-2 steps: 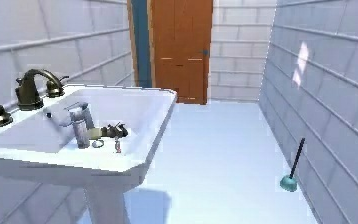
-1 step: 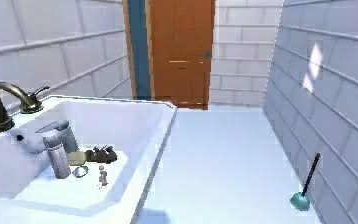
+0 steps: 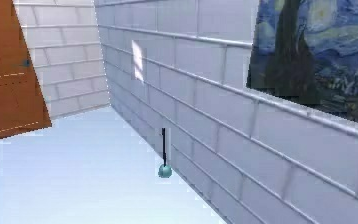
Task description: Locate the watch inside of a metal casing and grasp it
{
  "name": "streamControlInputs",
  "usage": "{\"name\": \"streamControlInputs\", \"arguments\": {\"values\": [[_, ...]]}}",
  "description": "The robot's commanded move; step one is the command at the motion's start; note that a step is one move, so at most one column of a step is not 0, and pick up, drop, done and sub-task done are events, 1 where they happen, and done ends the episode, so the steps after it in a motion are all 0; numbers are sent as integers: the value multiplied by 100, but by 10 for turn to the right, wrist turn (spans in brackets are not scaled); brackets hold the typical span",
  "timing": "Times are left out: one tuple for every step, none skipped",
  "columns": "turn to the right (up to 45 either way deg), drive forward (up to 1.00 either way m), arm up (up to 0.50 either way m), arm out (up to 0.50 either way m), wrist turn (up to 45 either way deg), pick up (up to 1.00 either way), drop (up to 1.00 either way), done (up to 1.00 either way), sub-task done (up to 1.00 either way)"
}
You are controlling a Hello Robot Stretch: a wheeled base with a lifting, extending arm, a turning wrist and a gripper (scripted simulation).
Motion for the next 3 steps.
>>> {"name": "streamControlInputs", "arguments": {"values": [[330, 0, 0, 0, 0, 0, 0, 0, 0], [30, 0, 0, 0, 0, 0, 0, 0, 0], [0, 45, 0, 0, 0, 0, 0, 0, 0]]}}
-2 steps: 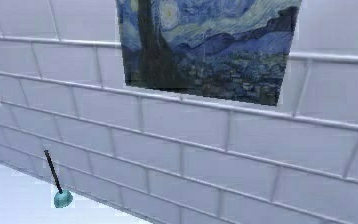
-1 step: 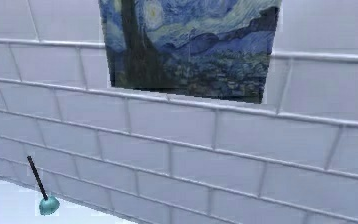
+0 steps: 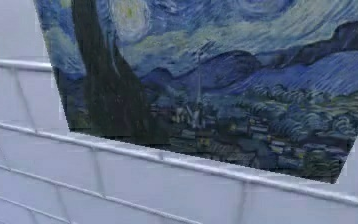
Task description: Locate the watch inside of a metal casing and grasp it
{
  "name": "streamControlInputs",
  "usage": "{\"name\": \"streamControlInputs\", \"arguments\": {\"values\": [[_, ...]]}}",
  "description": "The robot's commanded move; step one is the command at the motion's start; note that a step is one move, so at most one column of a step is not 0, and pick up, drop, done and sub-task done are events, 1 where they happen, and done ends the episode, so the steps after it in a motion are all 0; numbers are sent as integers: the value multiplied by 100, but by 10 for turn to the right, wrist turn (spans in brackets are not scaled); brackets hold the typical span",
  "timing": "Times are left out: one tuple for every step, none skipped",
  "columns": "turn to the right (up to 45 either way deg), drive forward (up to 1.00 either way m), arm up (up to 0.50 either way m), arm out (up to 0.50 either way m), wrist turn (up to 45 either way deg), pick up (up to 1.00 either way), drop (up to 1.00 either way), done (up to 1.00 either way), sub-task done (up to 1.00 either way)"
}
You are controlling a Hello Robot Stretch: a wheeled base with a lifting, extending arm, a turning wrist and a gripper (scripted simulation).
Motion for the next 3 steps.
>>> {"name": "streamControlInputs", "arguments": {"values": [[-450, 0, 0, 0, 0, 0, 0, 0, 0], [-240, 0, 0, 0, 0, 0, 0, 0, 0], [0, 90, 0, 0, 0, 0, 0, 0, 0]]}}
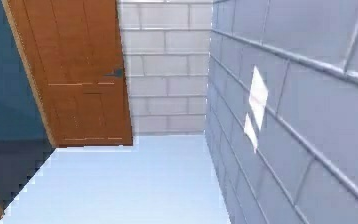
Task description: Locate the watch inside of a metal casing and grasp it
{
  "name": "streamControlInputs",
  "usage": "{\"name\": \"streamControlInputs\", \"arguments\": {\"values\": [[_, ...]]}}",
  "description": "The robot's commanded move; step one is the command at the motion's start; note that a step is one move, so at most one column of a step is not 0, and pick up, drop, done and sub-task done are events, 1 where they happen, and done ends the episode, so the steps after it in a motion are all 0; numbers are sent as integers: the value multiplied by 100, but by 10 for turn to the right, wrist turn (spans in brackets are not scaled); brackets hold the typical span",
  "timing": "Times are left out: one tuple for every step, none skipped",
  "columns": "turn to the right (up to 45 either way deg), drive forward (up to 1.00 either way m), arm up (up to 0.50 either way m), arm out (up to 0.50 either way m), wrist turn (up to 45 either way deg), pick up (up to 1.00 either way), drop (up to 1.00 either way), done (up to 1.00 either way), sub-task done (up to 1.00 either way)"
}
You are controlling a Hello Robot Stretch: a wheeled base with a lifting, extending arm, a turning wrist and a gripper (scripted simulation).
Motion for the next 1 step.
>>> {"name": "streamControlInputs", "arguments": {"values": [[-390, 0, 0, 0, 0, 0, 0, 0, 0]]}}
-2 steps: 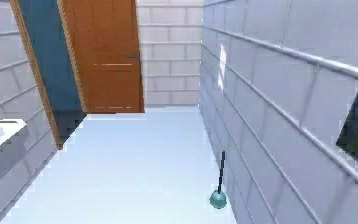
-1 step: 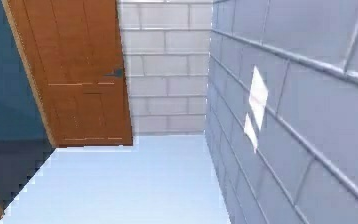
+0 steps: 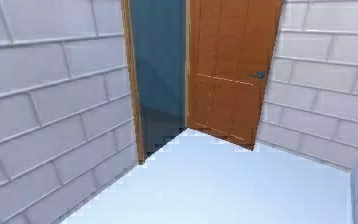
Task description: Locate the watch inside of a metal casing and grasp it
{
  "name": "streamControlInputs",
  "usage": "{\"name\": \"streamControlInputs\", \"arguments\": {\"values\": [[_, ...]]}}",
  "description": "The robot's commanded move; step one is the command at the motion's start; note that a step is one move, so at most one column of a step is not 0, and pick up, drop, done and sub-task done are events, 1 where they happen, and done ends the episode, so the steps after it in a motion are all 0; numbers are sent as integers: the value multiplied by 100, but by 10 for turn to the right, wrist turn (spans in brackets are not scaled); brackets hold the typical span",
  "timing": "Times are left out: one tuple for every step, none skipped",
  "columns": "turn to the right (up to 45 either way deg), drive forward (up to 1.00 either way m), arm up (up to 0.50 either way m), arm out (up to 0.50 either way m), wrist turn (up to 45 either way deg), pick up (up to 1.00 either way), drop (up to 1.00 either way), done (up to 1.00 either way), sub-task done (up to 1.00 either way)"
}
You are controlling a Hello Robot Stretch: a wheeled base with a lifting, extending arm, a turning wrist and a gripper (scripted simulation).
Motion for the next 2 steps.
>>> {"name": "streamControlInputs", "arguments": {"values": [[0, 100, 0, 0, 0, 0, 0, 0, 0], [0, 70, 0, 0, 0, 0, 0, 0, 0]]}}
